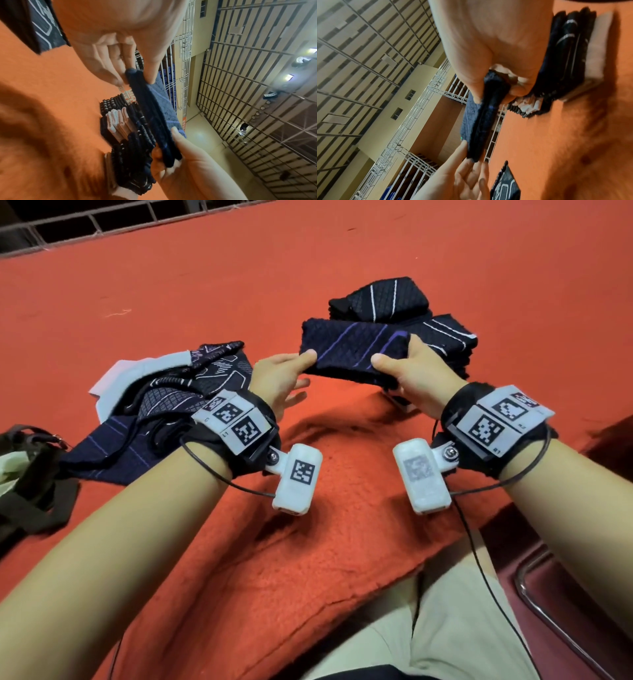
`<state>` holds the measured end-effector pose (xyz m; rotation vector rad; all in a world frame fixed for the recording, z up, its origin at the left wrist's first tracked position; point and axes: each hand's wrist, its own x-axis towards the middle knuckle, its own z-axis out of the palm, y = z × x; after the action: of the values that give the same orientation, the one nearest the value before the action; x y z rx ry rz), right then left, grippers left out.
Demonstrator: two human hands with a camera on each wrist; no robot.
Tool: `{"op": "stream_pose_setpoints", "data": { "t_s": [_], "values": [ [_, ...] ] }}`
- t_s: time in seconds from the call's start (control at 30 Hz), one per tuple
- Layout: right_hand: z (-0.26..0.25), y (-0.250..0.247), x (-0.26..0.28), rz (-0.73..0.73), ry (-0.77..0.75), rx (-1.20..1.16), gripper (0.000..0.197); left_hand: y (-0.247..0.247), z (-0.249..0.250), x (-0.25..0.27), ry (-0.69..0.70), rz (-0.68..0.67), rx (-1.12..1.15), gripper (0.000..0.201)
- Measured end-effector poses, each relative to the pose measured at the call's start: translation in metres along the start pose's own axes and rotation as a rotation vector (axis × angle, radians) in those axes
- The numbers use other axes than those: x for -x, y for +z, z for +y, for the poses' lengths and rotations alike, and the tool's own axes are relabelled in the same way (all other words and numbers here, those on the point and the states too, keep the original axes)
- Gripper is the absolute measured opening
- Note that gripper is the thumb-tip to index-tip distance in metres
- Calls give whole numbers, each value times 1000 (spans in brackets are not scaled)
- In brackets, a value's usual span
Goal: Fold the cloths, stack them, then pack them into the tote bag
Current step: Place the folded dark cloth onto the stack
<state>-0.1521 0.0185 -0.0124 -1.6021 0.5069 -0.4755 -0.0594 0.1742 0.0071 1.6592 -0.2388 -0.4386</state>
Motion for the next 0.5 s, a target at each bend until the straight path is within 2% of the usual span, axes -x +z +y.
{"op": "stream_pose_setpoints", "data": {
  "t_s": [0.03,0.13,0.23,0.33,0.4,0.5],
  "values": [
    [-2,-9,-3,18,-9,8,62,7,3,-2,-2,7,-32,27],
    [-9,-36,-11,62,-51,-53,37,31,15,-4,-44,-18,-69,16],
    [-15,-64,-26,238,-70,-148,46,57,24,-4,-80,-77,-61,15],
    [-20,-85,-38,355,-62,-173,44,82,29,-2,-94,-99,-42,14],
    [-18,-95,-46,391,-82,-110,41,96,30,-1,-89,-93,-44,15],
    [-10,-105,-56,425,-129,132,38,109,31,-2,-43,-77,-54,10]
  ]
}}
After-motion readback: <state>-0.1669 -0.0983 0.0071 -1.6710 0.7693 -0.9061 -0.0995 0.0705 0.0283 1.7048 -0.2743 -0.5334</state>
